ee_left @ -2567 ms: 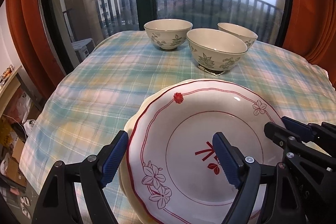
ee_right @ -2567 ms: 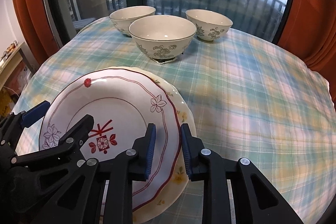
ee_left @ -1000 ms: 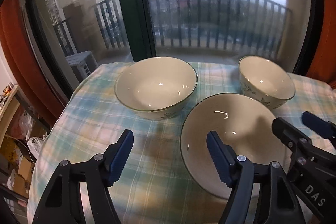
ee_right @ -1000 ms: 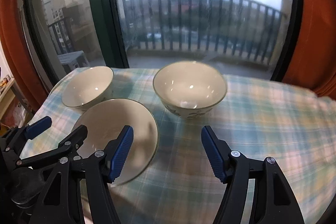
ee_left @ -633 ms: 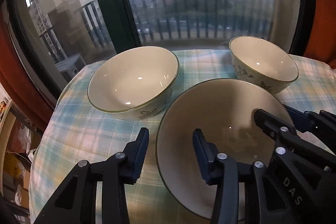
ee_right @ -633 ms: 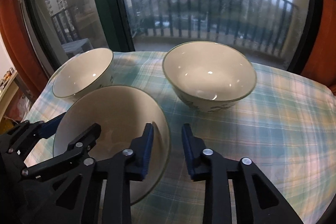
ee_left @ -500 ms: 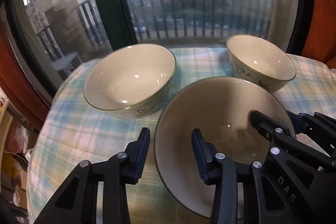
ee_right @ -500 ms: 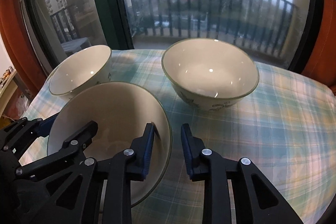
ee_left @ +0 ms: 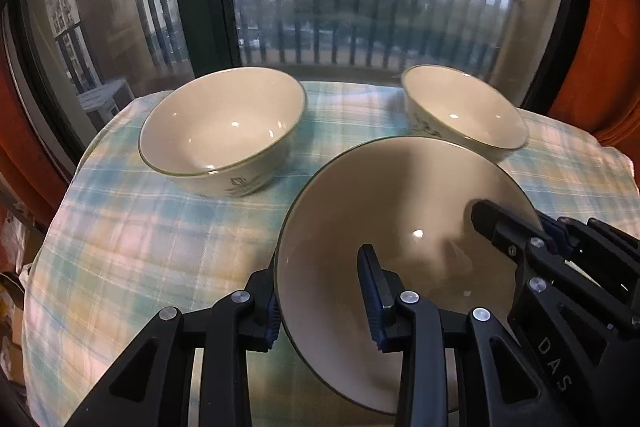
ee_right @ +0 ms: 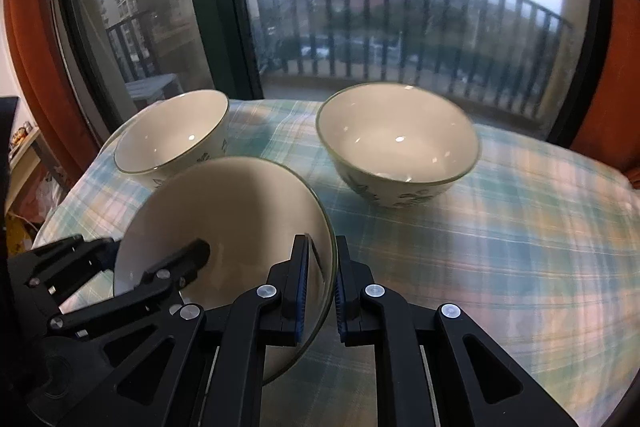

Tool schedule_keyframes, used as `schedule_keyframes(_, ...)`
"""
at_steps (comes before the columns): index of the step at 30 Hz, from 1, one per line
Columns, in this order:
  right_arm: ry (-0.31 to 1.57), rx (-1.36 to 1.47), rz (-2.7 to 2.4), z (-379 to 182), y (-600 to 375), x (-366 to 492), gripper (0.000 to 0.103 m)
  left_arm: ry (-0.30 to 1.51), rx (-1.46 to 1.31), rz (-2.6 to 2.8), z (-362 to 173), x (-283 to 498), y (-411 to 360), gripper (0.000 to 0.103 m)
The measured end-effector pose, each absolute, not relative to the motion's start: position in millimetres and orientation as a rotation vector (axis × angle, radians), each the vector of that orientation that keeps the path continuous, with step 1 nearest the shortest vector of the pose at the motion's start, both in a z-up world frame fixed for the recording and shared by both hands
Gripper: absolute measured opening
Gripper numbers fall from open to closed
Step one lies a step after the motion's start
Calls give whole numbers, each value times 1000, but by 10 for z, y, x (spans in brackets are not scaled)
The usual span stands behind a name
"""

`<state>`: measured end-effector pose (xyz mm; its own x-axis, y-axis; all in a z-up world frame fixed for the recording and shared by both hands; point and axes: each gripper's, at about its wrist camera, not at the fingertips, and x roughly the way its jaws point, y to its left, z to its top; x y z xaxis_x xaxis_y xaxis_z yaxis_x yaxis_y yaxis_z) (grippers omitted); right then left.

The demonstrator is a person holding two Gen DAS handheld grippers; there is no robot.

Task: Organize plates and bowls
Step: 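Lift the green-rimmed bowl with both tools and carry it over the plate stack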

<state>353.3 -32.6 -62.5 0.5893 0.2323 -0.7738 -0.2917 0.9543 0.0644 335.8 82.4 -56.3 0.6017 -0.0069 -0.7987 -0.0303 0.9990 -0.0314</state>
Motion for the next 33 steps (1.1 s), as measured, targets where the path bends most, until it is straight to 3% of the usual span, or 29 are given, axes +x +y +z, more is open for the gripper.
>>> schedule_keyframes(33, 809, -43, 168, 4, -1279, 2034, 14, 800, 1, -131, -226, 2117, -4, 34)
